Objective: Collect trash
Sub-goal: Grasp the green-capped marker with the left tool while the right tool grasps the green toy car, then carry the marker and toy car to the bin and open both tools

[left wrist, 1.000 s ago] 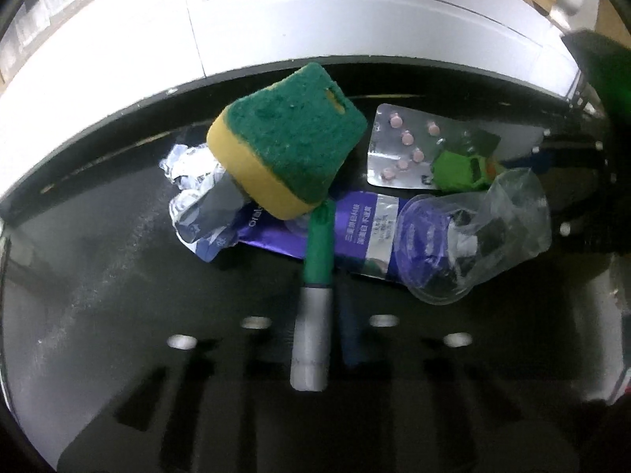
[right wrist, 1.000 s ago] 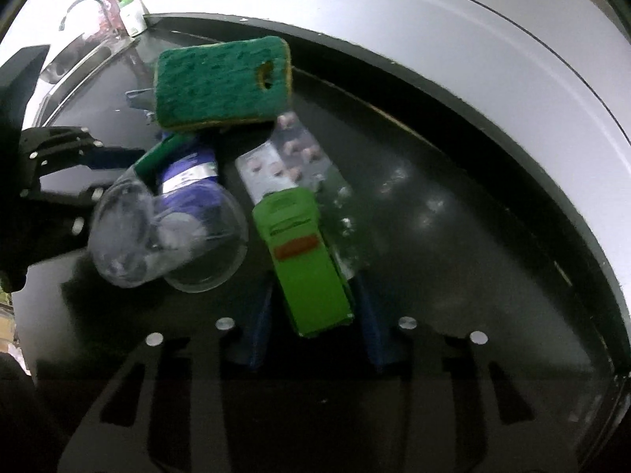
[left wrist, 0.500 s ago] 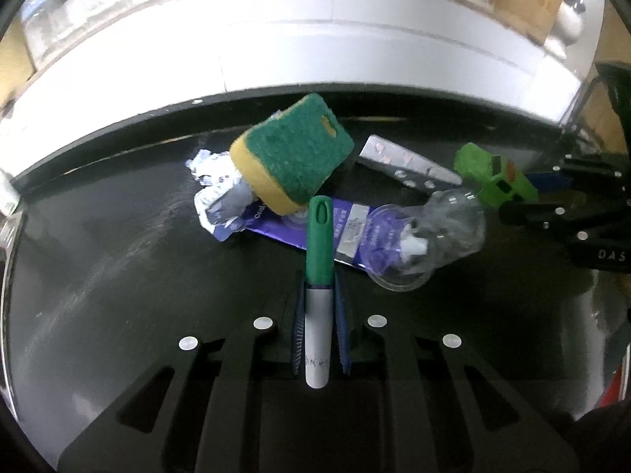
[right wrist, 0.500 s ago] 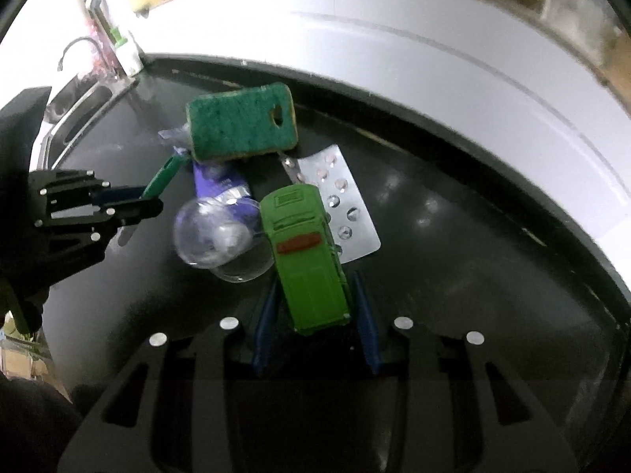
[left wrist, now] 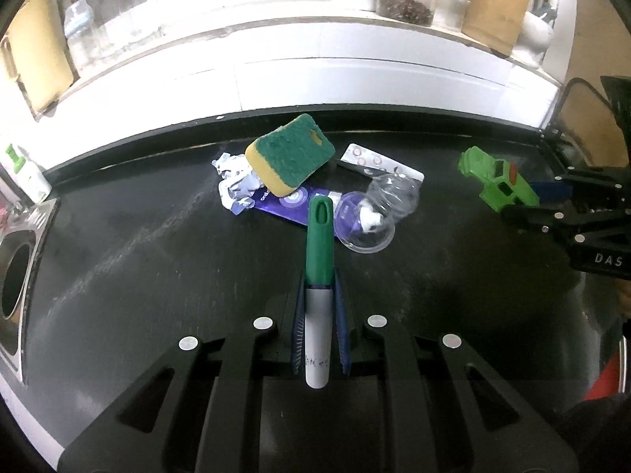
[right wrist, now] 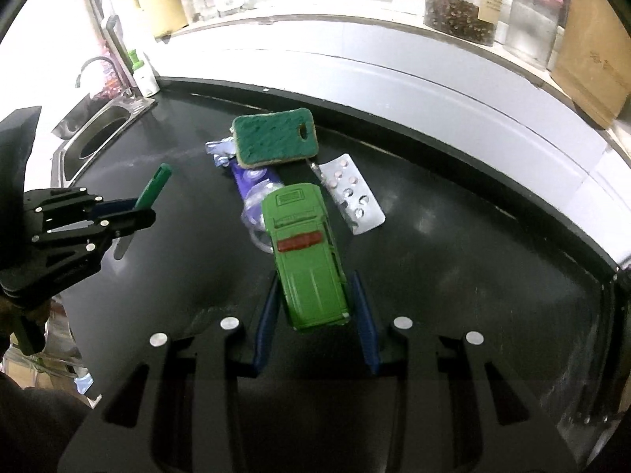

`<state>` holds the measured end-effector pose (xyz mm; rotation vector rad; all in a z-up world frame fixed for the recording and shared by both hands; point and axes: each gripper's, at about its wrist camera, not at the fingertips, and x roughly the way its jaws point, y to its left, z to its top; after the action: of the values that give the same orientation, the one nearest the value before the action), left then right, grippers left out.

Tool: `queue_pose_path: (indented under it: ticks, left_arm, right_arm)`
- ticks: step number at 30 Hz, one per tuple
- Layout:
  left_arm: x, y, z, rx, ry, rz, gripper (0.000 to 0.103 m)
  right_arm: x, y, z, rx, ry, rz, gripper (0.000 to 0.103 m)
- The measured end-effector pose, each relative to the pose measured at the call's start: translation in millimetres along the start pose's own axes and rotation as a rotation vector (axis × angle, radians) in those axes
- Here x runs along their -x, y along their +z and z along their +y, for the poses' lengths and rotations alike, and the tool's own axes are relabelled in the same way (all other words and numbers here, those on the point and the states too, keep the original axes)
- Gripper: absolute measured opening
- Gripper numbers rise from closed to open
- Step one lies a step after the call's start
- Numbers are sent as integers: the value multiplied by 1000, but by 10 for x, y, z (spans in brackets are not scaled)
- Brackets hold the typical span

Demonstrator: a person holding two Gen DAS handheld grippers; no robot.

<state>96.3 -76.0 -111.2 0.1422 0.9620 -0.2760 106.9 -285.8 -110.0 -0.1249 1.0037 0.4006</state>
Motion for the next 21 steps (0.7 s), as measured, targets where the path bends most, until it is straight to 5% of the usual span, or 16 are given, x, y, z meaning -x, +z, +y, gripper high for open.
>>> queue_pose_path:
  ticks: [21]
  left_arm:
    - [470, -290, 218, 90, 57, -58, 14]
  right_arm:
    - [286, 156, 468, 83, 29, -56, 36]
